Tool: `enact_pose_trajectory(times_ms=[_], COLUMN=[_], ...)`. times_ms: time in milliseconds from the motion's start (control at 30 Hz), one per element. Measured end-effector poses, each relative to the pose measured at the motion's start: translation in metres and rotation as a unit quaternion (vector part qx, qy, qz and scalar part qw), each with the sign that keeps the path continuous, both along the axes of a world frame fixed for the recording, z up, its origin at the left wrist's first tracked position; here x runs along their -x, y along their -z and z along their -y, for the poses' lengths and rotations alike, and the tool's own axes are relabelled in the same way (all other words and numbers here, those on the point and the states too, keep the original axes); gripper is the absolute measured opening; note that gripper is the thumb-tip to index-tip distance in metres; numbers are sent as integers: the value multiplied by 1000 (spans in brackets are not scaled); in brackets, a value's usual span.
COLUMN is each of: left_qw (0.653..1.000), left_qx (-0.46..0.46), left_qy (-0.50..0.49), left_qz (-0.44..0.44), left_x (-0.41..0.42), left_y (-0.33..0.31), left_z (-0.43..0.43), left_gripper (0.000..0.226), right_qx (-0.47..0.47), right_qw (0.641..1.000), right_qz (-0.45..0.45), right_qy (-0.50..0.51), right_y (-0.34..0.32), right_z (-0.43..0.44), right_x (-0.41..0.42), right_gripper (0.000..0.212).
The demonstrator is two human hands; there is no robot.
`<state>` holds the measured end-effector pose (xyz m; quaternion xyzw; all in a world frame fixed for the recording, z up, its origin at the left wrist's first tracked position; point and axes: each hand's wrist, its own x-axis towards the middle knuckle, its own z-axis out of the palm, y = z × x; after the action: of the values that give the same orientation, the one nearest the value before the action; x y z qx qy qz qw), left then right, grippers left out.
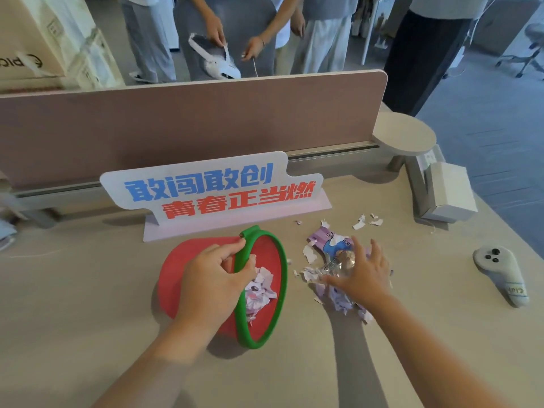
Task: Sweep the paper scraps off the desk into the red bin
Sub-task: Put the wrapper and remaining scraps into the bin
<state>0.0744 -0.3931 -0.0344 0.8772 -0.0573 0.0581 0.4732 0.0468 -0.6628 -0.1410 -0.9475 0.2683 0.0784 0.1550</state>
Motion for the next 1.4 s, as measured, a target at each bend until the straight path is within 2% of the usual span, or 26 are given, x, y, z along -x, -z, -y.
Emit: enact_pose_trajectory(times_ms=[67, 200, 267, 367, 433, 500, 533, 600, 667, 767, 900, 1033, 1200, 1300, 1400], left_qw=[1000, 998, 997, 998, 999, 1000, 1000, 1000, 1000, 1000, 999, 999, 998, 998, 997], left_qx=[0, 31, 40, 28, 8, -3, -3, -3, -5, -24, -22, 0, 26, 42, 62], left_qy=[-10, -30, -32, -31, -23, -13, -8, -6, -5, 0, 4, -2, -12, -17, -28], left_qz=[-6, -49, -57, -47, -33, -23, -20, -17, -18, -15, -40, -47, -53, -54, -49], left_x=[-7, -25, -29, -32, -33, -32, -32, -32, -32, -30, -24, -16, -7, -1, 5], left_y=[-2, -2, -2, 1, 2, 1, 0, 0, 0, -1, -5, -7, -5, -5, -6], left_z=[-4, -8, -8, -2, 4, 8, 10, 12, 12, 10, 7, 6, 2, -2, -7], left_gripper=[34, 33, 33, 32, 33, 33, 33, 33, 33, 33, 36, 36, 34, 32, 30], right_qx=[-15, -177, -216, -158, -128, -136, -145, -175, -238, -343, -392, -426, -505, -527, -573], right_qw=[1000, 982, 971, 979, 983, 984, 984, 981, 968, 935, 917, 899, 848, 829, 788], right_qz=[-12, -61, -96, -121, -123, -117, -107, -77, -53, -44, -13, 33, 108, 148, 192], right_qy=[-2, -6, -18, -40, -34, -13, 1, 32, 58, 76, 74, 92, 119, 117, 120], right_y=[2, 1, -4, -3, 4, 12, 15, 18, 18, 13, -5, -20, -47, -70, -95], right_z=[14, 44, 52, 57, 58, 57, 57, 57, 59, 65, 65, 59, 47, 34, 4], right_x=[-19, -48, -49, -52, -53, -52, -52, -50, -46, -37, -25, -13, -3, 2, 2], right_gripper=[116, 108, 102, 85, 90, 88, 81, 54, 33, 23, 9, 7, 13, 13, 12])
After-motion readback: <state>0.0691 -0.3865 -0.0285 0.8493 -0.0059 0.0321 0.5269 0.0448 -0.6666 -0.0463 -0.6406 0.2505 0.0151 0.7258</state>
